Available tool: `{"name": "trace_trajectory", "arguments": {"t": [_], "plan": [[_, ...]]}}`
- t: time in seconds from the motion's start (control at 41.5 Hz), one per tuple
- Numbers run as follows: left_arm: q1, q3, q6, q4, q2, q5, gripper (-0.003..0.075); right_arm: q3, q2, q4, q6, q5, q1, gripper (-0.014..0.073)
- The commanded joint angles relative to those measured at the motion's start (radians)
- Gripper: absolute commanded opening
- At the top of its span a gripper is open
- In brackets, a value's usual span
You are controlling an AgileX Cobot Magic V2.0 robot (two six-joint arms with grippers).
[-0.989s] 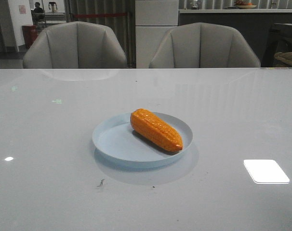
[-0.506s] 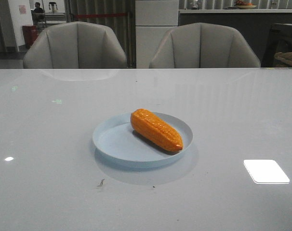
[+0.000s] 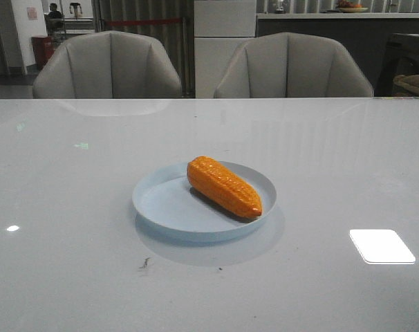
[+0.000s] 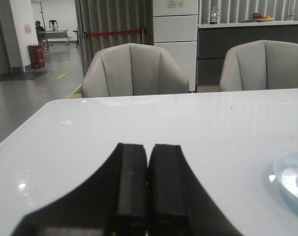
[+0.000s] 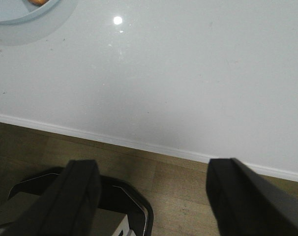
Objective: Place corn on plate with both arms
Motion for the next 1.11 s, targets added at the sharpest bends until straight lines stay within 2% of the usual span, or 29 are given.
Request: {"name": "trace_trajectory", "arguments": {"t": [0.0,0.338,0.579,0.627,0.699,0.916,1.085], "plan": [[-0.002,0.037,-0.007,-0.009,-0.017,-0.077,0.0089,-0.026,-0.001,0.002,0.0,-0.044,-0.005,0.0561],[-0.002,0.037,-0.007,-0.009,-0.017,-0.077,0.0089,-0.026,-0.001,0.002,0.0,-0.045,-0.005,0.0561],[-0.002,0.037,-0.007,-0.009,-0.017,-0.077,0.0089,-0.026,-0.088,-0.068,0.0,-0.036,-0.026,0.0549],[-0.002,0.037,-0.007,-0.009,-0.017,-0.077,0.0089,-0.026,-0.115,-0.083,0.0,-0.036,-0.043,0.0523],[-0.002,0.037,-0.007,-0.009,-0.017,-0.077,0.0089,-0.026,-0.166,-0.092,0.0,-0.036,-0.075,0.0427],[-0.002,0.037,-0.007,-0.009,-0.017,-0.077,0.0089,-0.026,-0.284,-0.092,0.0,-0.091,-0.104,0.0052],[-0.002,0.037,-0.007,-0.009,-0.017,-0.077,0.0089,0.01,-0.378,-0.093,0.0,-0.25,-0.132,0.0066]]}}
